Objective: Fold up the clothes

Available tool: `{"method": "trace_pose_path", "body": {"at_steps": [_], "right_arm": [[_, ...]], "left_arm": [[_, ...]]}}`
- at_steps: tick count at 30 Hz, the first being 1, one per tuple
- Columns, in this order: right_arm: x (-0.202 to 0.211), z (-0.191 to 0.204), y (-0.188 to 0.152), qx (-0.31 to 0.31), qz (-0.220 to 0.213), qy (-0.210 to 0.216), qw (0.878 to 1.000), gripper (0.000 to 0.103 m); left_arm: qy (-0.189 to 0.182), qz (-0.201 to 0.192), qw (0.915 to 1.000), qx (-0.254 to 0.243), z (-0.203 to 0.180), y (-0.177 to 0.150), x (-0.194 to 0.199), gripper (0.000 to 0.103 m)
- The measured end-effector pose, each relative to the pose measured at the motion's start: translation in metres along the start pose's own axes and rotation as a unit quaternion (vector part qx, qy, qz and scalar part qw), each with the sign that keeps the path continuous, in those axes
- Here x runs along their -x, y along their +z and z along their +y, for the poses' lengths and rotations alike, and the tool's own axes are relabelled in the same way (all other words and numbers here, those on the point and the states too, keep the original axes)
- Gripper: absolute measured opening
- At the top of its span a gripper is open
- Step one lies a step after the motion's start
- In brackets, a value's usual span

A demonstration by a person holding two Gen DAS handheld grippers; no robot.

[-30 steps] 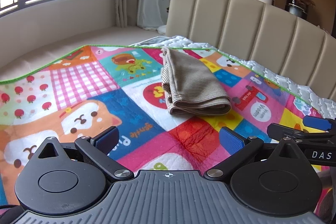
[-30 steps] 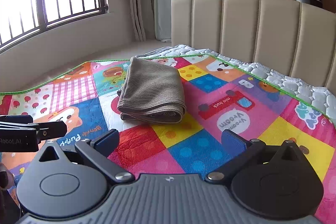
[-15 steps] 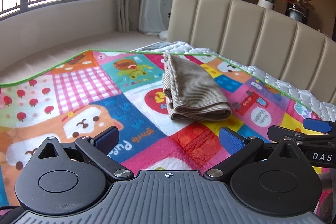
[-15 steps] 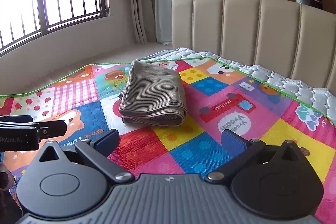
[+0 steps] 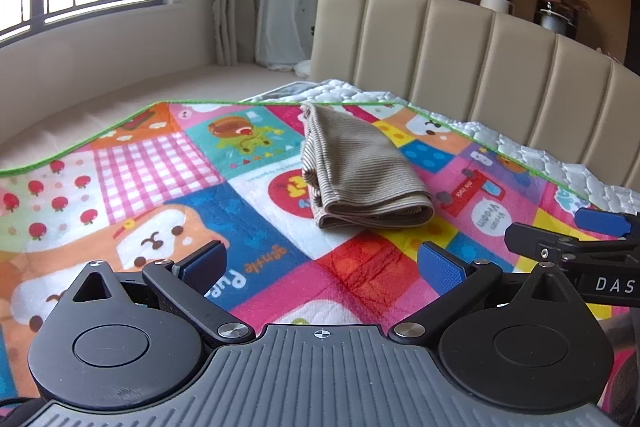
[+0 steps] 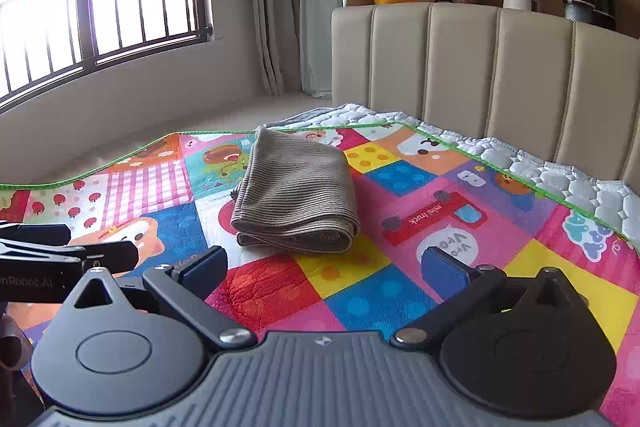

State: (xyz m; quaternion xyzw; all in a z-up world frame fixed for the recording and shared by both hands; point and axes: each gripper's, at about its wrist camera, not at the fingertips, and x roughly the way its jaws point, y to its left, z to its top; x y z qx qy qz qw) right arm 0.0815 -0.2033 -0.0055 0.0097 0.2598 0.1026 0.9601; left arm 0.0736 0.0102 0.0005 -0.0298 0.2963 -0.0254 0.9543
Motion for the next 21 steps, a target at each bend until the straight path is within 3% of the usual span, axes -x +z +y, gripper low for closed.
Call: {"method": "trace_pose_path", "body": {"at_steps": [21], "right_arm": [[0.0006,0.0002,0.0002,0.0,0.0,0.005,1.0,0.103]], "left_arm": [[-0.004,0.001,1.0,0.003,-0.0006,-0.0008,0.0004,0.103]]}}
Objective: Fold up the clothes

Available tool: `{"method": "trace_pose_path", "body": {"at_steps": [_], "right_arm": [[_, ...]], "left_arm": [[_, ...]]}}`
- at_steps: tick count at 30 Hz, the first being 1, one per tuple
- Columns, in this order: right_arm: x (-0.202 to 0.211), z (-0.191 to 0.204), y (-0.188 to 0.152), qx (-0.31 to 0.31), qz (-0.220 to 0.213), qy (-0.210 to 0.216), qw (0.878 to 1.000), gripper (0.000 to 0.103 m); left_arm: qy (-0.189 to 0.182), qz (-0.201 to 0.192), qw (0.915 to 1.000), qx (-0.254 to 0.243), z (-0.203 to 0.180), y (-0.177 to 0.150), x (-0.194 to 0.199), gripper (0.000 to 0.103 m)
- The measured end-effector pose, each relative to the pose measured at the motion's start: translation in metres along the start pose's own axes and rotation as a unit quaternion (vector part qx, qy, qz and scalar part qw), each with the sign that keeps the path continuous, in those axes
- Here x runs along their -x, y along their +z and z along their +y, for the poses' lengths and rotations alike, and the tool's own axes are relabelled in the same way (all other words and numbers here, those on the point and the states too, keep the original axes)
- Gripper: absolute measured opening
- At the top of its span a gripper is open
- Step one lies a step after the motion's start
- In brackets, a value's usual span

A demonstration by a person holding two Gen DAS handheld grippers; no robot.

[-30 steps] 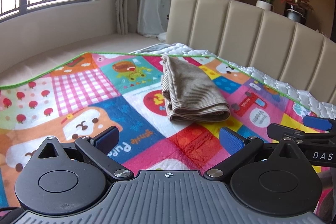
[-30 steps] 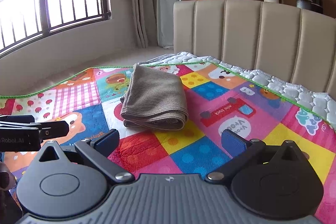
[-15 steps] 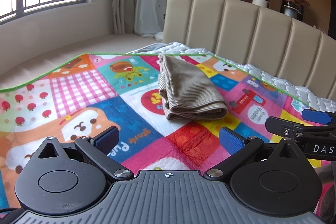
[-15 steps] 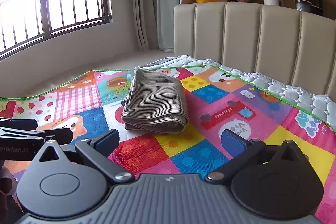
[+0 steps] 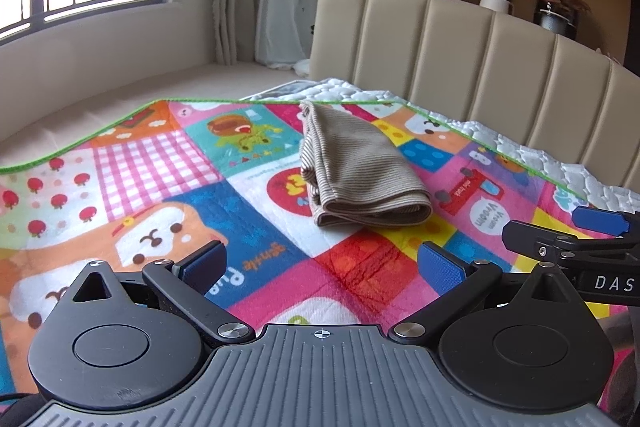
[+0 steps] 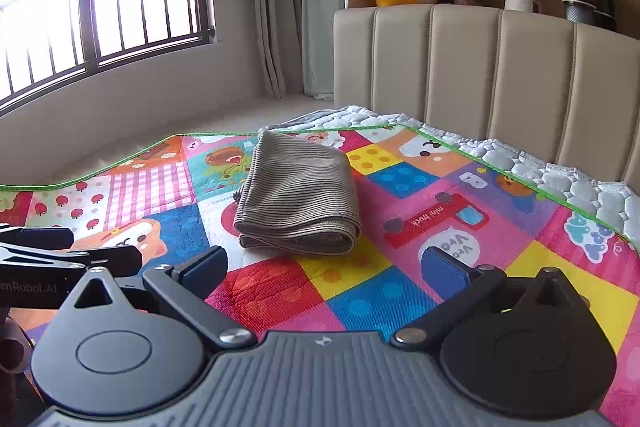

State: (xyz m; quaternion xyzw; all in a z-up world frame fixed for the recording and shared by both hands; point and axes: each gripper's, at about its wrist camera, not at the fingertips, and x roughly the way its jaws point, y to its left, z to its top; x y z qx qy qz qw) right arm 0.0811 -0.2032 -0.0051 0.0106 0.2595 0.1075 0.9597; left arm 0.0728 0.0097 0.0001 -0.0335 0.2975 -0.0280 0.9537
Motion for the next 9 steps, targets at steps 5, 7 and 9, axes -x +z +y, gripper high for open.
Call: {"method": "trace_pose_path", "body": {"at_steps": [5,7,9], "right_arm": [[-0.0004,0.0005,0.0,0.0,0.0,0.0,1.0,0.103],[-0.0005,0.0003,-0.0002,0.0,0.001,0.0,1.0,0.103],[-0.0014,0.0004,-0.0003,0.0,0.003,0.002,1.0,0.103]], "left_arm": [[0.0,0.0,1.0,0.001,-0.0002,-0.0004,0.0007,0.103],[0.003,-0.005,1.0,0.002,0.0004,-0.0001,0.0025,0.103],[0.008,-0.015,0.9998,0.004,0.0012,0.0004,0.0051,0.103]]}}
